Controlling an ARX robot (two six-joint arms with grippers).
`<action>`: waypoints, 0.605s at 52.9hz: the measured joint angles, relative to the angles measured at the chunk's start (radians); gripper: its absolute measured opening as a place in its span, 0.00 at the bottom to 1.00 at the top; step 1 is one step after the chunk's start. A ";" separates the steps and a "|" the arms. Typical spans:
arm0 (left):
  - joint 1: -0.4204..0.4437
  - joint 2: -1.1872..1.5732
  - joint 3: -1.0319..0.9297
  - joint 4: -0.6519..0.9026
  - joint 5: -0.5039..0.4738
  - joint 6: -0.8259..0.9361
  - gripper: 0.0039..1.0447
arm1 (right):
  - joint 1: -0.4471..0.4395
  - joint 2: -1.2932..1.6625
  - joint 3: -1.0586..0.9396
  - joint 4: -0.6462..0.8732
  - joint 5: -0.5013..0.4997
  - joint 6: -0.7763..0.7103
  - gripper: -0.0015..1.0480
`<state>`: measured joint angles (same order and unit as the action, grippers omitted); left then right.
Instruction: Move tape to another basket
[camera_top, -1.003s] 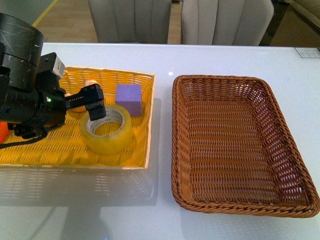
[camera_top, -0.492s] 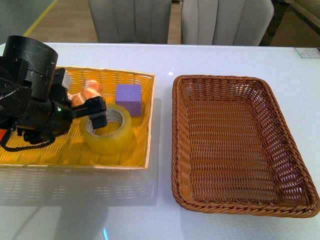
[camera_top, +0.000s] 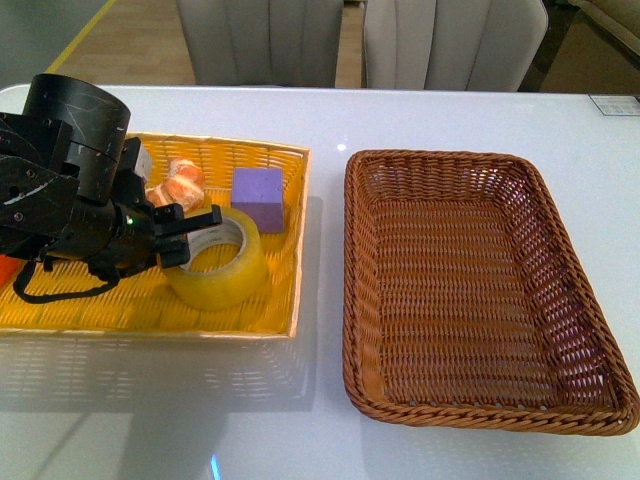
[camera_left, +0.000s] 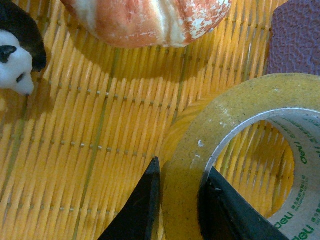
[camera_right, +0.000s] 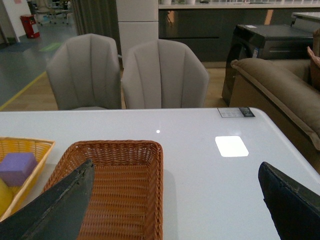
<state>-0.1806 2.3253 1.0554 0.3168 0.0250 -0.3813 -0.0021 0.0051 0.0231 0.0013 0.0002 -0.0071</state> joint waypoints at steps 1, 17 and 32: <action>0.000 -0.001 -0.002 0.000 -0.002 0.000 0.16 | 0.000 0.000 0.000 0.000 0.000 0.000 0.91; -0.009 -0.138 -0.124 0.019 -0.006 0.002 0.15 | 0.000 0.000 0.000 0.000 0.000 0.000 0.91; -0.101 -0.374 -0.107 -0.048 -0.010 0.003 0.15 | 0.000 0.000 0.000 0.000 0.000 0.000 0.91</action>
<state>-0.2813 1.9511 0.9485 0.2684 0.0147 -0.3782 -0.0021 0.0051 0.0231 0.0013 0.0002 -0.0071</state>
